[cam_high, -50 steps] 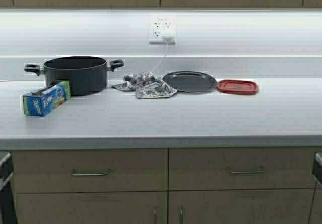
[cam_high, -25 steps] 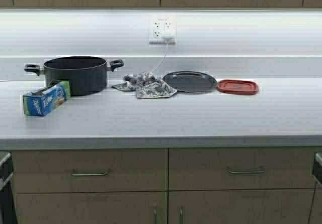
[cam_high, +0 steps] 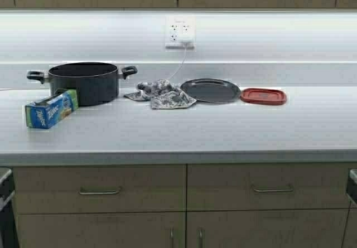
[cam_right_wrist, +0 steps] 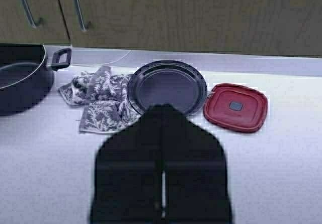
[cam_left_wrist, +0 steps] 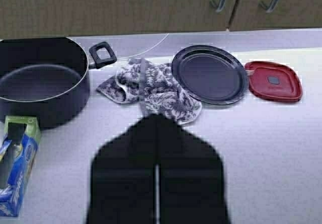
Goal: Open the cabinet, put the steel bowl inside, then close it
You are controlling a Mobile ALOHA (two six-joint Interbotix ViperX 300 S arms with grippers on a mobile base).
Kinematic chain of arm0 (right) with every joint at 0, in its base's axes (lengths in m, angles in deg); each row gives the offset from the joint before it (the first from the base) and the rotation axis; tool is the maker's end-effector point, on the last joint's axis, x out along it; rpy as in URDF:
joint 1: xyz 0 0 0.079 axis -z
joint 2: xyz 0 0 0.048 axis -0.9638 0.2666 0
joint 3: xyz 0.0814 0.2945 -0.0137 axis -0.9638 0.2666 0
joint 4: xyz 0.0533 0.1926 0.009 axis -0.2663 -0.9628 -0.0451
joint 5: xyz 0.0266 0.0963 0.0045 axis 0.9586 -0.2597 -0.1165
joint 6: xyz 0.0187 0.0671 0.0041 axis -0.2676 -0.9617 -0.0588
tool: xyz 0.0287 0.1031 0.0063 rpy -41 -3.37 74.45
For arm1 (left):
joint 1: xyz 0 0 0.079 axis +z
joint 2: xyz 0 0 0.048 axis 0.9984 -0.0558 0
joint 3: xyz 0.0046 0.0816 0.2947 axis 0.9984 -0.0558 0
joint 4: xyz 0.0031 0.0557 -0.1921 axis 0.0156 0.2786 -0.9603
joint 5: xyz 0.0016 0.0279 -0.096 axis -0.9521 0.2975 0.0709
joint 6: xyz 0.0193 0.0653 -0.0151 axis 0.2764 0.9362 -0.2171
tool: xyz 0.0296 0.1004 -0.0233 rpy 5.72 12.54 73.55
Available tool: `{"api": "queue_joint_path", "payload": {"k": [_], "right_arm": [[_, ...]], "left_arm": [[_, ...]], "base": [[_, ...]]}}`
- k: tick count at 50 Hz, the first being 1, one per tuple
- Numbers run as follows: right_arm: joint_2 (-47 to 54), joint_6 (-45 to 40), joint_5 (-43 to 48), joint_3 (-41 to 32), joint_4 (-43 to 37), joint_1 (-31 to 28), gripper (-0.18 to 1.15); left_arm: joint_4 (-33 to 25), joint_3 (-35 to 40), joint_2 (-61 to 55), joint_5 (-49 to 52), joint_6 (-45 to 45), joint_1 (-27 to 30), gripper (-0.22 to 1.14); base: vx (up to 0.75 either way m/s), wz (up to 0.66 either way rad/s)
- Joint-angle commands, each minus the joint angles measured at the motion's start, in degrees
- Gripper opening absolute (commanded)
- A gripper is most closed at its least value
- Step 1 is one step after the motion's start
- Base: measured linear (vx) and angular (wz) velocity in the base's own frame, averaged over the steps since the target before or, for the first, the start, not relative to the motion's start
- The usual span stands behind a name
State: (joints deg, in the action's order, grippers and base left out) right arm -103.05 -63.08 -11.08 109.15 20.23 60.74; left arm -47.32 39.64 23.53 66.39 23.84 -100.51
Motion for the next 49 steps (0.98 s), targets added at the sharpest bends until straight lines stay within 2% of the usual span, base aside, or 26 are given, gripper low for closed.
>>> {"api": "queue_joint_path", "payload": {"k": [1, 49], "right_arm": [[-0.44, 0.09, 0.26, -0.62, 0.18, -0.09, 0.06], [-0.44, 1.23, 0.09, -0.62, 0.18, 0.0, 0.06]], "left_arm": [[0.09, 0.7, 0.53, -0.35, 0.09, -0.18, 0.05], [0.09, 0.44, 0.88, -0.35, -0.09, -0.18, 0.05]], "base": [[0.0, 0.0], [0.0, 0.0]]}}
